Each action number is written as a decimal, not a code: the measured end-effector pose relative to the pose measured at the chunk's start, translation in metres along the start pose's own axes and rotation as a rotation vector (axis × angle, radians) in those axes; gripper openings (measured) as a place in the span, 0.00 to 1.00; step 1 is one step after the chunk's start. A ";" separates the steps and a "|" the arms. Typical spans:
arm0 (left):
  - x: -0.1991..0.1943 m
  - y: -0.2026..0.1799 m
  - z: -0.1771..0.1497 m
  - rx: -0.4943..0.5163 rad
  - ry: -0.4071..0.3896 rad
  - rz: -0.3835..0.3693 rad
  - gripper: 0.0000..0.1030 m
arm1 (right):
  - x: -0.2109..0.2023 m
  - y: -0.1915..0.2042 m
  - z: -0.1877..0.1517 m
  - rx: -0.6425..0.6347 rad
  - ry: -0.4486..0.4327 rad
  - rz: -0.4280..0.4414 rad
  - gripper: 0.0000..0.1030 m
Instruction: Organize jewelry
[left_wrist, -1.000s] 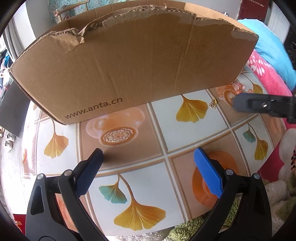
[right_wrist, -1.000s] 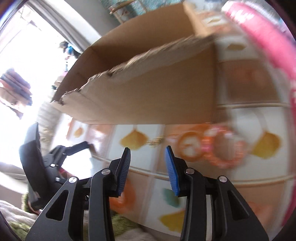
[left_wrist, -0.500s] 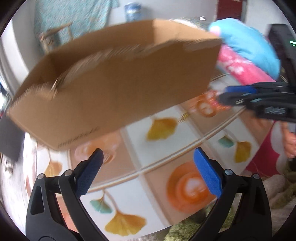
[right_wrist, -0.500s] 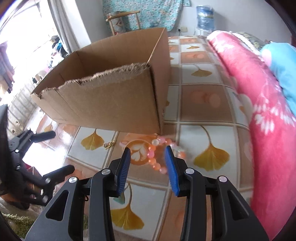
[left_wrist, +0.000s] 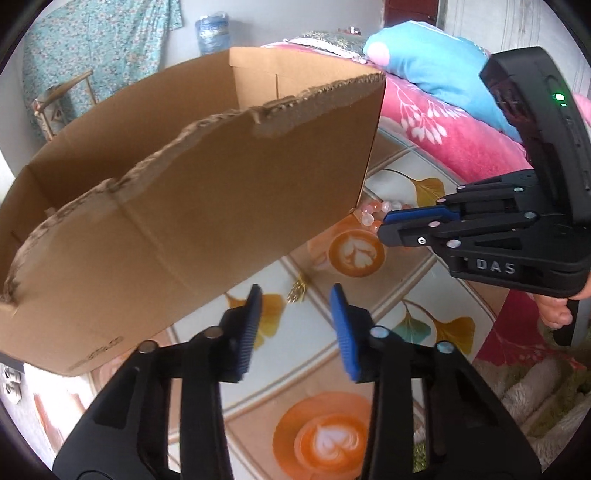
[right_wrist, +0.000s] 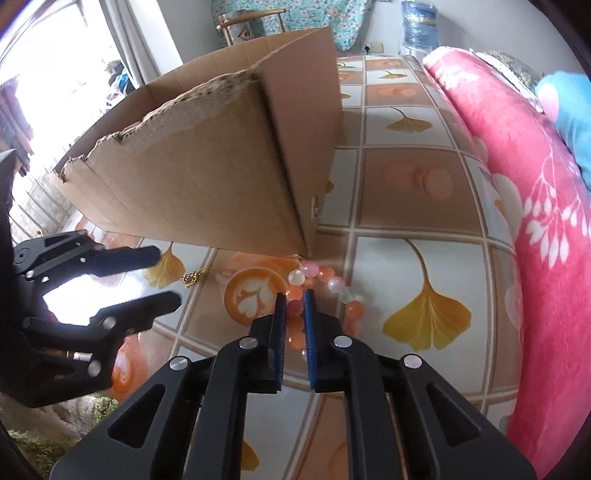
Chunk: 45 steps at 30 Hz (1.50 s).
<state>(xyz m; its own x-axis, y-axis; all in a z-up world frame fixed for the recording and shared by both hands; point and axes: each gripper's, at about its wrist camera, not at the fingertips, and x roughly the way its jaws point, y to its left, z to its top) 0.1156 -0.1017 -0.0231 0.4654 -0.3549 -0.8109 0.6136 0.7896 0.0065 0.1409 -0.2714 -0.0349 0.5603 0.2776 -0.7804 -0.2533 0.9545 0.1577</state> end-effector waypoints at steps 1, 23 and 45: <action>0.003 0.000 0.001 0.002 0.004 -0.002 0.30 | 0.000 -0.001 0.000 0.004 -0.001 0.001 0.10; -0.010 -0.001 0.008 -0.017 -0.043 0.002 0.01 | -0.030 -0.016 0.001 0.111 -0.102 0.117 0.09; -0.168 0.054 0.032 -0.154 -0.379 -0.001 0.01 | -0.147 -0.005 0.047 0.106 -0.362 0.282 0.09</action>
<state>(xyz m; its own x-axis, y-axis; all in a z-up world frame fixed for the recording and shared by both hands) 0.0914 -0.0159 0.1322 0.6848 -0.4922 -0.5374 0.5248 0.8447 -0.1050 0.0971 -0.3114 0.1072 0.7251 0.5298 -0.4400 -0.3639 0.8372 0.4083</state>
